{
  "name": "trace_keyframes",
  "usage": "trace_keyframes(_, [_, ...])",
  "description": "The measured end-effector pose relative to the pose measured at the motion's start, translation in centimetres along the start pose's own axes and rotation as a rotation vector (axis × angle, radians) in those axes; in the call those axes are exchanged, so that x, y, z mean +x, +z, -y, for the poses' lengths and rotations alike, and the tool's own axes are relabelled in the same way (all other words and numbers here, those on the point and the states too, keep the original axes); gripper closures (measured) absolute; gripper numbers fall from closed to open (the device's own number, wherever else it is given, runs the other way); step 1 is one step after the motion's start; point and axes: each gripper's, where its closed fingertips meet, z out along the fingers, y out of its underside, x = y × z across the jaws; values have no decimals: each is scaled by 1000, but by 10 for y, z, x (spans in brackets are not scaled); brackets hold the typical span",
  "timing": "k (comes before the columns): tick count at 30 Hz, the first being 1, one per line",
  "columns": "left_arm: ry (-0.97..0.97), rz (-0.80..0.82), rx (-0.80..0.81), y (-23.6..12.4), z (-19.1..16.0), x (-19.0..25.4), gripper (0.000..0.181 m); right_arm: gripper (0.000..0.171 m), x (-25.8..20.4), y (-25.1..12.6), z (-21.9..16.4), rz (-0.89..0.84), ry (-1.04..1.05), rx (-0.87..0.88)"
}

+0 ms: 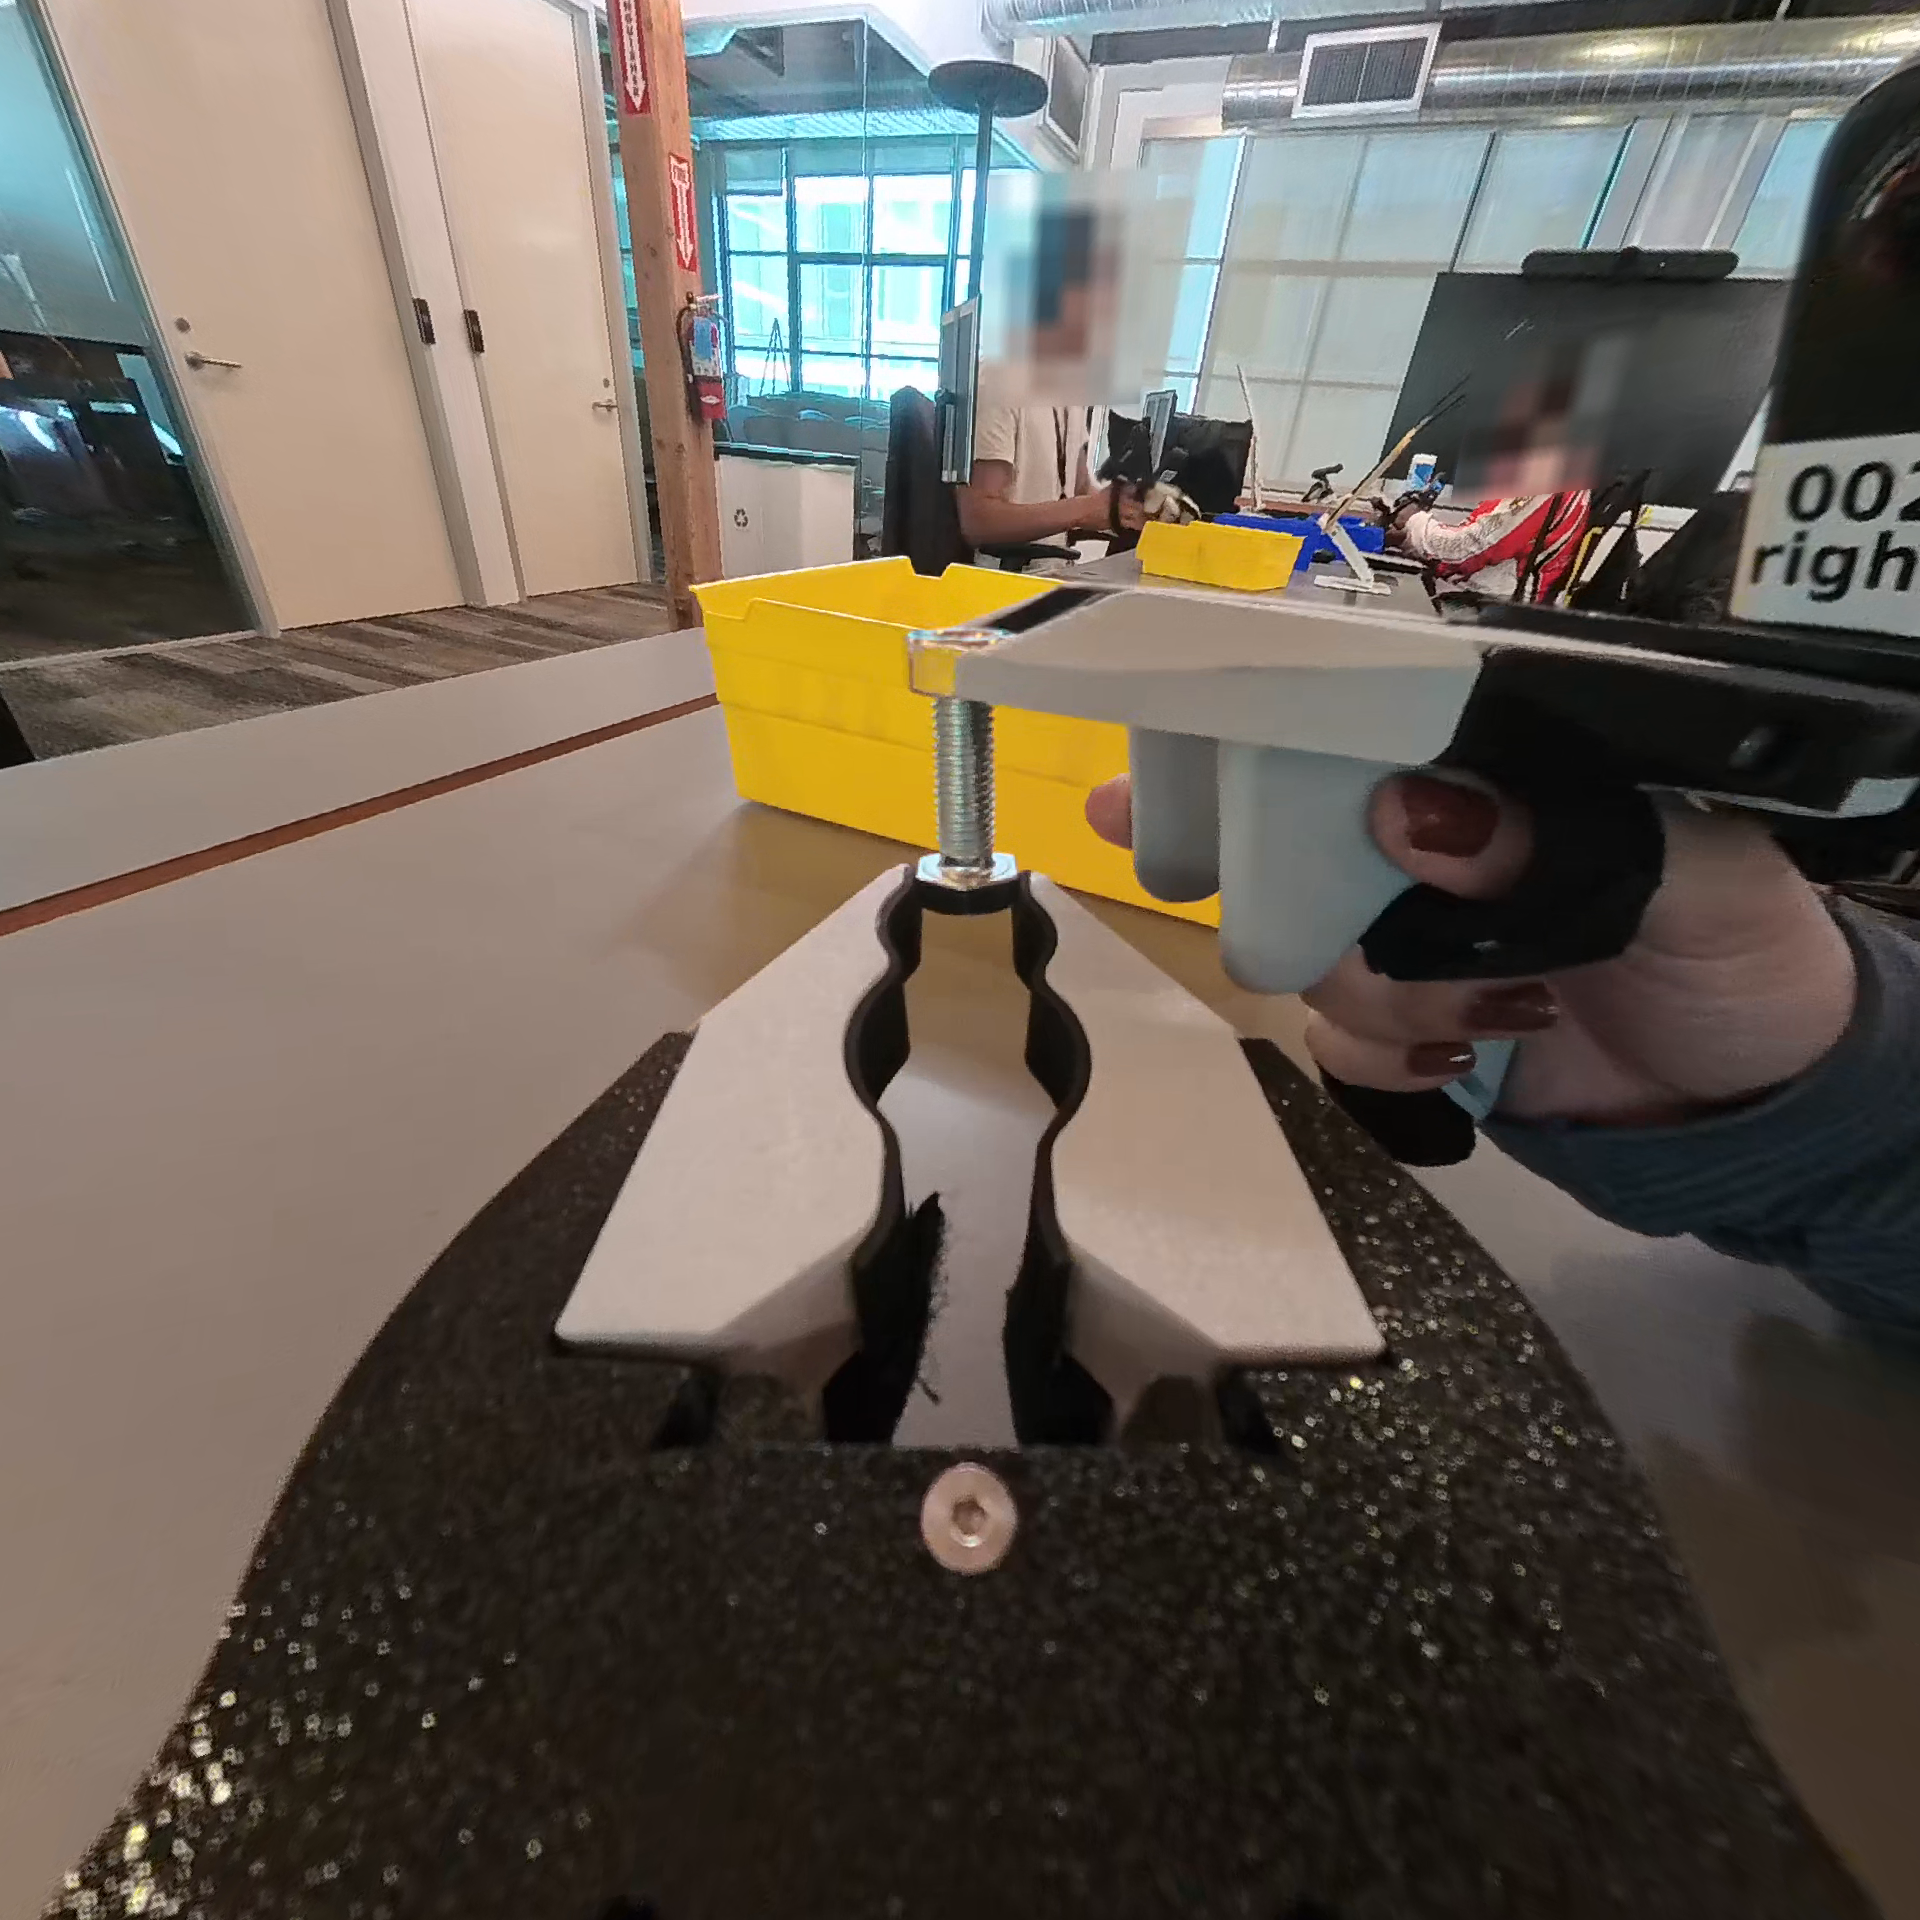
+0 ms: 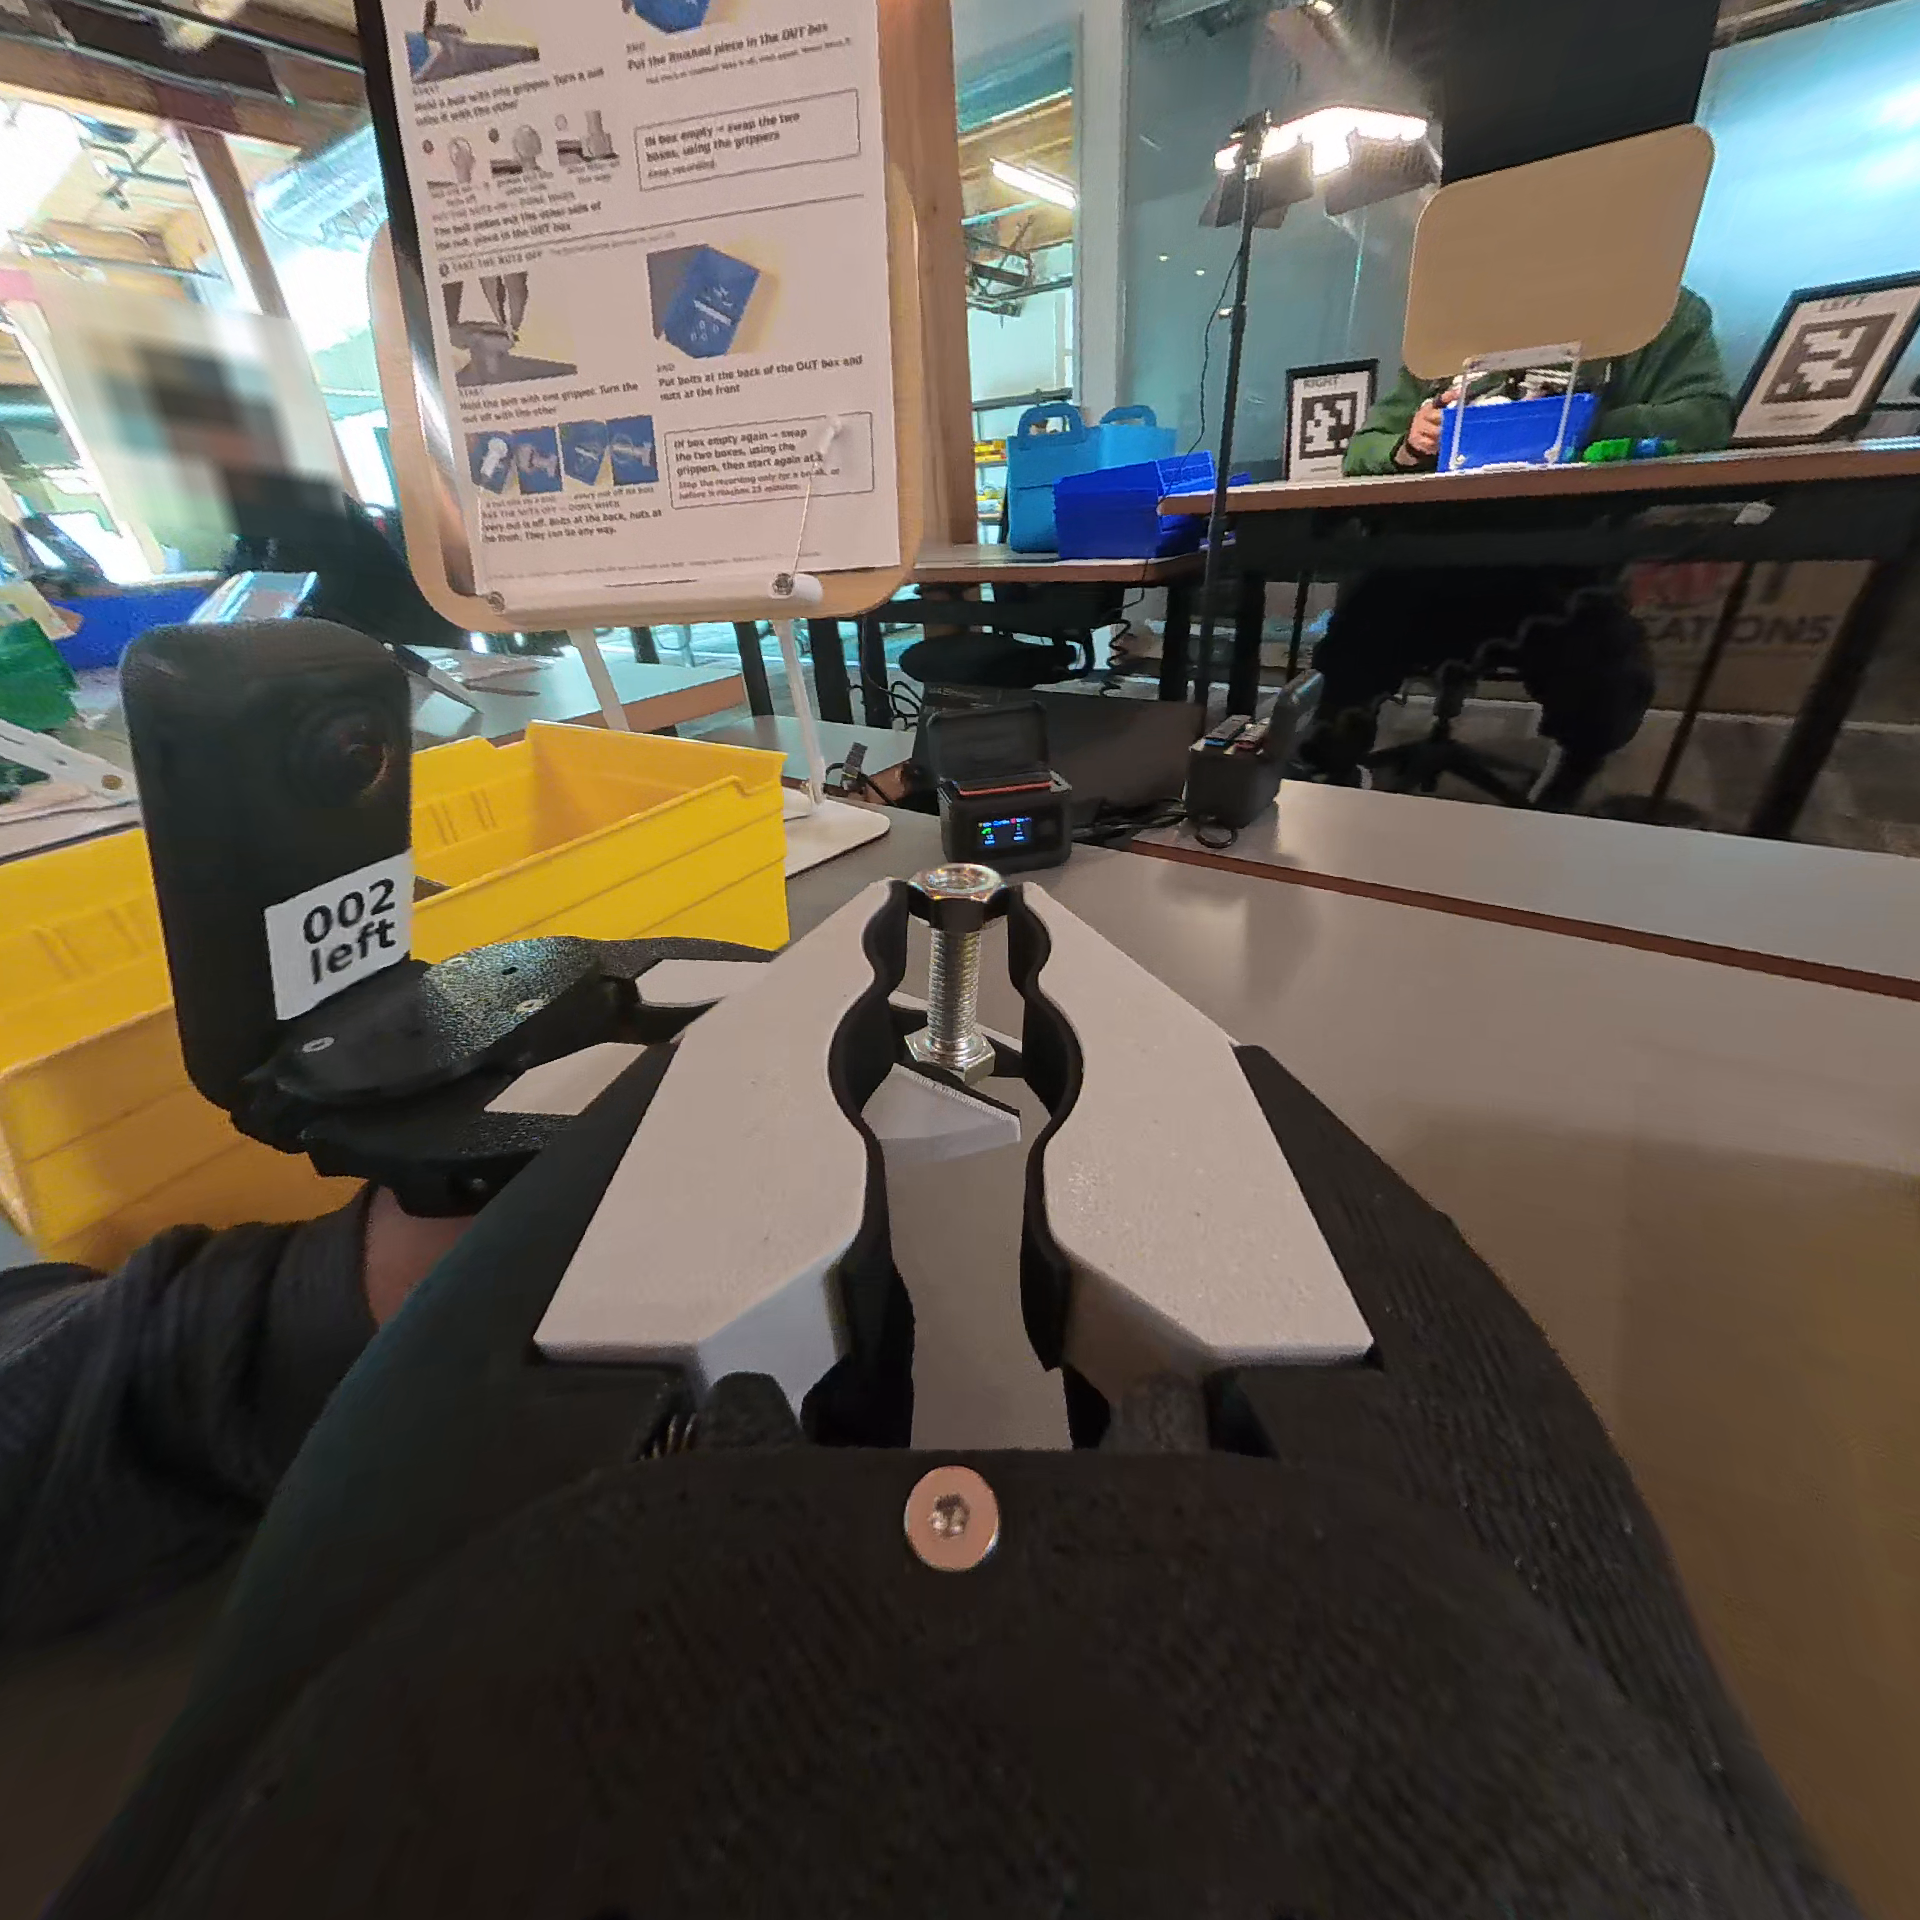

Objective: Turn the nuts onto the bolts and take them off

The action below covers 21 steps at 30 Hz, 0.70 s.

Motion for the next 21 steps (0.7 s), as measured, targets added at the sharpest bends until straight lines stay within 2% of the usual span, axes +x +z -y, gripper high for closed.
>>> trace_keyframes(2, [3, -3, 1, 0, 0, 1, 166, 153, -1, -1, 1, 13, 0, 11])
trace_keyframes(6, [3, -2, -5, 0, -1, 0, 166, 140, -4, -5, 13, 27, -36, 70])
trace_keyframes(8, [10, -2, -7, 0, -1, 0, 166, 137, -5, -3, 11, 43, -50, 44])
trace_keyframes(13, [53, -30, -23, 2, -3, 6, 166, 112, -15, 2, 7, 165, -29, -20])
trace_keyframes(17, [78, -37, -35, 3, -5, 9, 166, 107, -25, 1, 2, 229, -26, -55])
trace_keyframes(21, [14, -5, -21, 1, -3, -1, 166, 109, -25, -7, 2, 235, -59, -54])
